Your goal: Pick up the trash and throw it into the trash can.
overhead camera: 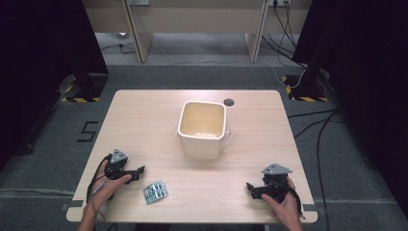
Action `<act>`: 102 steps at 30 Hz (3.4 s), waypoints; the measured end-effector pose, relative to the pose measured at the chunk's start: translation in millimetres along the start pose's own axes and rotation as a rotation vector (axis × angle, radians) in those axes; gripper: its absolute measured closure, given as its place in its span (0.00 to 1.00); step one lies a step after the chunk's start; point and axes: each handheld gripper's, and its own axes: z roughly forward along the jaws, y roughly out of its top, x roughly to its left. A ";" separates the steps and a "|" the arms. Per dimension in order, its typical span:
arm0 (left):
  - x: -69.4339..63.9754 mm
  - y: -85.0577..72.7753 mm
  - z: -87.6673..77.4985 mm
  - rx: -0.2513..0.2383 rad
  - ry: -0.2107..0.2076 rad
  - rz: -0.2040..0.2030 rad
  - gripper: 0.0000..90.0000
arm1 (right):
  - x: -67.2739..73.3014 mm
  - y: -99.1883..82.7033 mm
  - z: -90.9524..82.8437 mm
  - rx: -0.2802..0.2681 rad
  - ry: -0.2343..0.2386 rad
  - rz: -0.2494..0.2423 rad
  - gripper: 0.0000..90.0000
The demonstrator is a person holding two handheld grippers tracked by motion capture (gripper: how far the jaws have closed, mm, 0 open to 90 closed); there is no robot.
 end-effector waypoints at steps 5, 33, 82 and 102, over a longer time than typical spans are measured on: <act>0.0 0.0 0.0 0.000 0.000 0.000 0.16 | 0.0 0.0 0.0 0.000 0.000 0.000 0.00; -21.2 10.1 -10.5 -0.034 -0.118 0.019 0.17 | -0.1 0.1 0.0 0.000 0.000 -0.001 0.00; -91.8 -25.5 -31.3 -0.022 -0.246 0.160 0.17 | -0.2 0.2 0.2 -0.001 0.000 0.002 0.00; -93.2 -22.8 -29.4 0.003 -0.192 0.169 0.37 | -0.2 0.2 0.2 0.000 0.000 0.002 0.00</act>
